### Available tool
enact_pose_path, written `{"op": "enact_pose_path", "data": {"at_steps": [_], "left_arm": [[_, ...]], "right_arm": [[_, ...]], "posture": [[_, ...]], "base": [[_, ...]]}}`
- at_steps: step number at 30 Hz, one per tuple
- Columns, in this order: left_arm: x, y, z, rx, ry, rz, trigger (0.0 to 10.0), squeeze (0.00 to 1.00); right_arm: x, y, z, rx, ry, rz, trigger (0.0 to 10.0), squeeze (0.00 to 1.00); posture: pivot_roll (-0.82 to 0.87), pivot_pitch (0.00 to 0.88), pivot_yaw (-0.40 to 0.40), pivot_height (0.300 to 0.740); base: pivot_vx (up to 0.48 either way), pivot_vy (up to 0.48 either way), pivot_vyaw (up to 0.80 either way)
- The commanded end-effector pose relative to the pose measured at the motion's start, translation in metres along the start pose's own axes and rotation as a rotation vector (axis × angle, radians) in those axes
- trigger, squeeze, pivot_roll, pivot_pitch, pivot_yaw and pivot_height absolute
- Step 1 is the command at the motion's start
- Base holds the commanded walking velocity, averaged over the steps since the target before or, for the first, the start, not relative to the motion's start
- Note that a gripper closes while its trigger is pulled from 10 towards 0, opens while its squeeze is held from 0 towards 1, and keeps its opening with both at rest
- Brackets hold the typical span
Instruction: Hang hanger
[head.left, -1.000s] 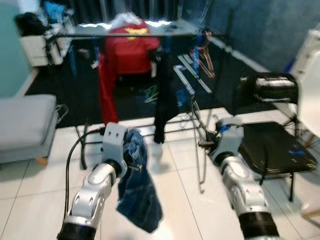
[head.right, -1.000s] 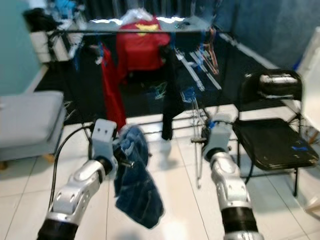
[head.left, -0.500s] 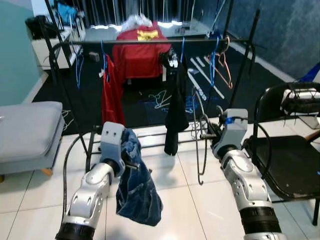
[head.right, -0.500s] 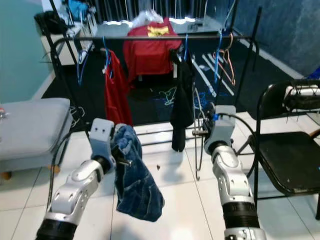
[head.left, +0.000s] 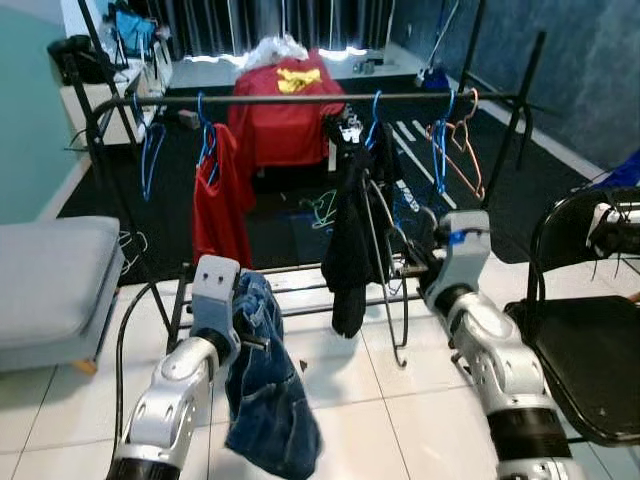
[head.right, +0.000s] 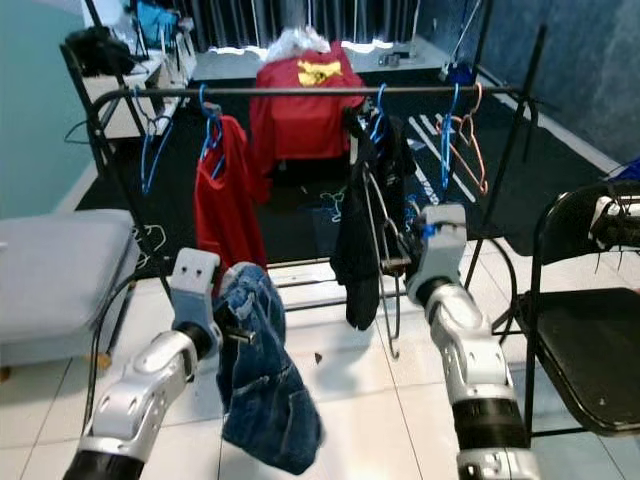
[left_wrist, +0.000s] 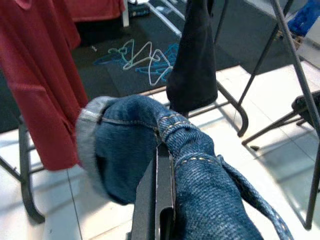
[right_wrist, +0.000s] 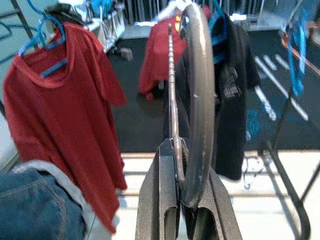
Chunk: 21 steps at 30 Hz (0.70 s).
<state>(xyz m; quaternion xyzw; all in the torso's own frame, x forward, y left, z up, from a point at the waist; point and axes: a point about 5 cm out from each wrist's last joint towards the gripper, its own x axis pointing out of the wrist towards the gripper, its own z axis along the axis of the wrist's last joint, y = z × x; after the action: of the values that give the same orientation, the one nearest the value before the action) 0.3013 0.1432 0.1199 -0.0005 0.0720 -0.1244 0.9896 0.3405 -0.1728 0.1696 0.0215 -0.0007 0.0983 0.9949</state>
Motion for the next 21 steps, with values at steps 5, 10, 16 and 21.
{"op": "enact_pose_path", "data": {"at_steps": [5,10,16,21], "left_arm": [[0.0,0.015,0.008,0.022,-0.026,0.04,10.0,0.0],[0.001,0.017,0.01,0.024,-0.029,0.041,10.0,0.0],[0.002,0.016,0.012,0.028,-0.03,0.032,10.0,0.0],[0.001,0.016,0.011,0.031,-0.026,0.026,10.0,0.0]], "right_arm": [[-0.003,-0.001,0.009,0.014,-0.044,-0.033,10.0,0.0],[-0.005,-0.003,0.008,0.017,-0.039,-0.032,10.0,0.0],[-0.004,-0.006,0.009,0.015,-0.039,-0.031,10.0,0.0],[0.002,-0.003,0.025,0.015,-0.065,0.011,10.0,0.0]], "posture": [[0.0,0.012,0.018,0.74],[0.0,0.007,0.025,0.74],[0.01,0.01,0.03,0.74],[0.01,0.008,0.028,0.74]], "base": [[0.394,0.0,0.0],[0.394,0.0,0.0],[0.394,0.0,0.0],[0.394,0.0,0.0]]}}
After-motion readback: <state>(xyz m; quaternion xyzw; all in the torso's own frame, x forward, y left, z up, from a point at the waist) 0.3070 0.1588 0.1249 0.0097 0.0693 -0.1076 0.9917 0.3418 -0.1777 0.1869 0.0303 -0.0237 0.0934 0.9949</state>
